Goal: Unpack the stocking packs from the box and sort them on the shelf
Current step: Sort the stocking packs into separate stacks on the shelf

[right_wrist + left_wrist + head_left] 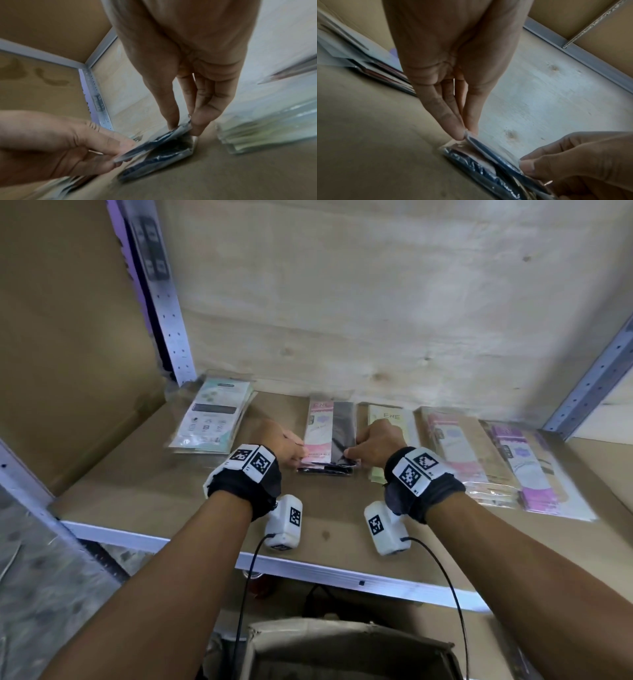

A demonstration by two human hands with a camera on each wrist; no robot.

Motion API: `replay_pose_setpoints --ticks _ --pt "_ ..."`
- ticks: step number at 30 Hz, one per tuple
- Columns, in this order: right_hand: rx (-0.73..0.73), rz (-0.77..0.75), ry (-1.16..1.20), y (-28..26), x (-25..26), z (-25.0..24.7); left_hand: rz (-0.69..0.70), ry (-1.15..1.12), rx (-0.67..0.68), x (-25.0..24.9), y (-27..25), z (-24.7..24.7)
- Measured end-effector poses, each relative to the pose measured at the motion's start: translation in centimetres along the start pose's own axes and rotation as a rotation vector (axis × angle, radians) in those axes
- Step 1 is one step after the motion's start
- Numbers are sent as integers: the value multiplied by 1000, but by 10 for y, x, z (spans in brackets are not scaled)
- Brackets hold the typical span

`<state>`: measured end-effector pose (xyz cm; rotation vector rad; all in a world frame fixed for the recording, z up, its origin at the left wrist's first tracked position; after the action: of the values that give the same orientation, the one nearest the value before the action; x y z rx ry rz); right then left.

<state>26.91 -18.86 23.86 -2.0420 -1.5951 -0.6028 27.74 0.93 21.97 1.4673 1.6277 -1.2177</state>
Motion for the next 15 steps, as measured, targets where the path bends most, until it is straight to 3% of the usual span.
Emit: replay_pose_setpoints --ticks 10,15 --pt "30 -5 -113 1 6 8 -89 -8 0 8 5 1" --pt "33 -8 -184 -1 13 4 -5 160 -54 2 7 -11"
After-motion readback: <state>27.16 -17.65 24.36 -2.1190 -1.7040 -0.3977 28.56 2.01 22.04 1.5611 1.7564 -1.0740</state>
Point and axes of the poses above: each hand's wrist, its own y-axis towards the middle knuckle, its own z-axis out of the palm, x = y × z, the point moved 8 cm from there along y, towards the middle knuckle
